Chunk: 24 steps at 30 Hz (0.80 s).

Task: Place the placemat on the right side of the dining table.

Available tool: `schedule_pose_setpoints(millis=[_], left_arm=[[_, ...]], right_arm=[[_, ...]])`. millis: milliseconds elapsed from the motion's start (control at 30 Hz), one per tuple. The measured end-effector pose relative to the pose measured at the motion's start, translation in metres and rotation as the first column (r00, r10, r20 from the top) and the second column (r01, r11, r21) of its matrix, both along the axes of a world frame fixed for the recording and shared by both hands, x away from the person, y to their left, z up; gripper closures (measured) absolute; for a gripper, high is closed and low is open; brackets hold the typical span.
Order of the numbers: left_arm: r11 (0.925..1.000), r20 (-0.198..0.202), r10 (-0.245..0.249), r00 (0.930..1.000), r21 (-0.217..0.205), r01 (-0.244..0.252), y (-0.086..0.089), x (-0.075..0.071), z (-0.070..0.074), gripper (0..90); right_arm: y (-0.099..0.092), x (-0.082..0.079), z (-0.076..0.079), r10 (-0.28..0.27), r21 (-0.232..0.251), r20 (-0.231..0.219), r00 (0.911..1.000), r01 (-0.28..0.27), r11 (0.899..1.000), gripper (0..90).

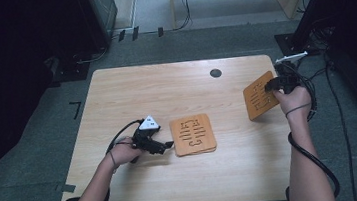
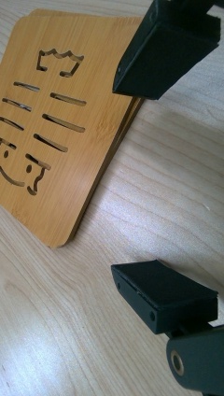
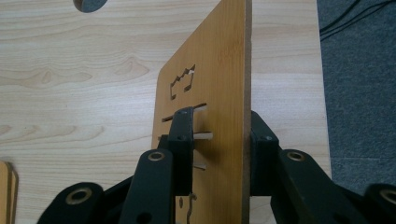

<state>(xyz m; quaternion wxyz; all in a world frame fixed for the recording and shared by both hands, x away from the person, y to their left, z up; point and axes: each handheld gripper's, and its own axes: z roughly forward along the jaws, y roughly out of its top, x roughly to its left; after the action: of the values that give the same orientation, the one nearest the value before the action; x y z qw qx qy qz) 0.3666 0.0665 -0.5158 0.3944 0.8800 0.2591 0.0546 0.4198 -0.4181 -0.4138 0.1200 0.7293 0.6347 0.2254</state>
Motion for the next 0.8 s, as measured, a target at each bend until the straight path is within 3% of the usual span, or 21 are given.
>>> schedule_pose_setpoints(millis=[800], left_arm=[[1.0000, 0.003, -0.002, 1.0000, 0.000, 0.002, 0.000, 0.000, 0.000, 10.9]], right_arm=[[0.000, 0.005, -0.018, 0.002, 0.018, -0.033, 0.9995, -0.001, 1.000, 57.6]])
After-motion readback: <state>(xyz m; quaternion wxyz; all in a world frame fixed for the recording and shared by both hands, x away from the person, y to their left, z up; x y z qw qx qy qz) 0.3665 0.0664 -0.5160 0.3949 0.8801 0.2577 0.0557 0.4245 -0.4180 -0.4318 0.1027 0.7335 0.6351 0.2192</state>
